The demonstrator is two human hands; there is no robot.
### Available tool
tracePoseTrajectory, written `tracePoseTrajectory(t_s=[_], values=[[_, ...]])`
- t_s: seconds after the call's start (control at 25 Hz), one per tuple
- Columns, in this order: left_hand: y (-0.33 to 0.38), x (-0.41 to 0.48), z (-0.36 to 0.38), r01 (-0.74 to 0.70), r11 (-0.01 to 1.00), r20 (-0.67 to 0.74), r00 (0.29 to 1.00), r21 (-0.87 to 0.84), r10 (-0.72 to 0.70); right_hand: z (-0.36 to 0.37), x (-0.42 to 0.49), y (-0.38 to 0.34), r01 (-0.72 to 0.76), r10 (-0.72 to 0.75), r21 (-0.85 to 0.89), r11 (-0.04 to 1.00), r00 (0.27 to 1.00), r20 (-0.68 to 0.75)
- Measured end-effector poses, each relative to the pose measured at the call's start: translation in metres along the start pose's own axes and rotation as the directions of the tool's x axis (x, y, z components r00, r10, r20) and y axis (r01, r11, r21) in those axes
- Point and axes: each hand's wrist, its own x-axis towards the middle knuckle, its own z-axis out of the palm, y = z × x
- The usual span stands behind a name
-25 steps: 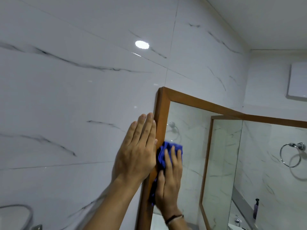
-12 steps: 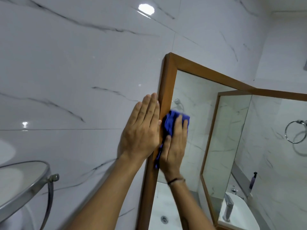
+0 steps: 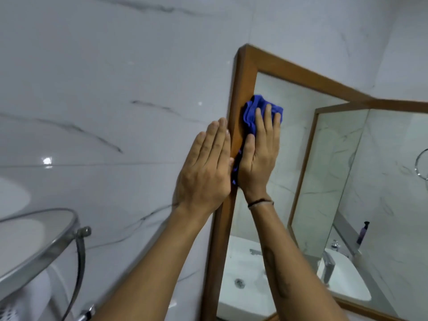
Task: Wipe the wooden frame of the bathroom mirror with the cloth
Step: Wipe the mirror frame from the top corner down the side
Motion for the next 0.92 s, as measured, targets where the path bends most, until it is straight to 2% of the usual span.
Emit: tracePoseTrajectory(t_s=[0.16, 0.24, 0.32, 0.4, 0.48, 0.56, 0.68, 0.8, 0.88, 0.92], values=[[0.014, -0.037, 0.009, 0.054, 0.998, 0.024, 0.998, -0.025, -0.053, -0.037, -0.183, 0.009, -0.120, 0.126, -0.044, 0.992, 0.974, 0.189], [0.025, -0.058, 0.010, 0.092, 0.995, 0.022, 0.996, -0.029, -0.091, -0.050, -0.228, 0.005, -0.131, 0.142, -0.059, 0.990, 0.956, 0.259], [0.034, -0.074, 0.009, 0.134, 0.986, 0.026, 0.991, -0.098, -0.132, -0.046, -0.202, 0.008, -0.057, 0.070, -0.057, 0.997, 0.966, 0.250], [0.039, -0.084, 0.011, 0.141, 0.986, 0.011, 0.990, -0.089, -0.140, -0.031, -0.136, 0.016, 0.010, -0.004, -0.041, 0.999, 0.990, 0.139], [0.037, -0.085, 0.016, 0.142, 0.983, 0.010, 0.990, -0.116, -0.141, -0.016, -0.086, 0.021, 0.019, -0.018, -0.034, 0.999, 0.999, 0.035], [0.037, -0.092, 0.020, 0.144, 0.981, 0.011, 0.990, -0.133, -0.144, -0.010, -0.094, 0.023, -0.009, 0.010, -0.020, 1.000, 0.999, 0.030], [0.045, -0.118, 0.024, 0.165, 0.974, 0.031, 0.986, -0.158, -0.162, -0.027, -0.207, 0.022, -0.094, 0.097, -0.026, 0.995, 0.989, 0.113], [0.053, -0.163, 0.026, 0.136, 0.984, 0.086, 0.988, -0.119, -0.126, -0.058, -0.339, 0.028, -0.204, 0.230, -0.118, 0.972, 0.928, 0.291], [0.058, -0.184, 0.027, 0.139, 0.986, 0.085, 0.988, -0.097, -0.131, -0.077, -0.392, 0.034, -0.193, 0.261, -0.206, 0.959, 0.885, 0.386], [0.059, -0.190, 0.026, 0.148, 0.984, 0.076, 0.987, -0.100, -0.141, -0.084, -0.402, 0.034, -0.145, 0.224, -0.214, 0.966, 0.880, 0.418]])
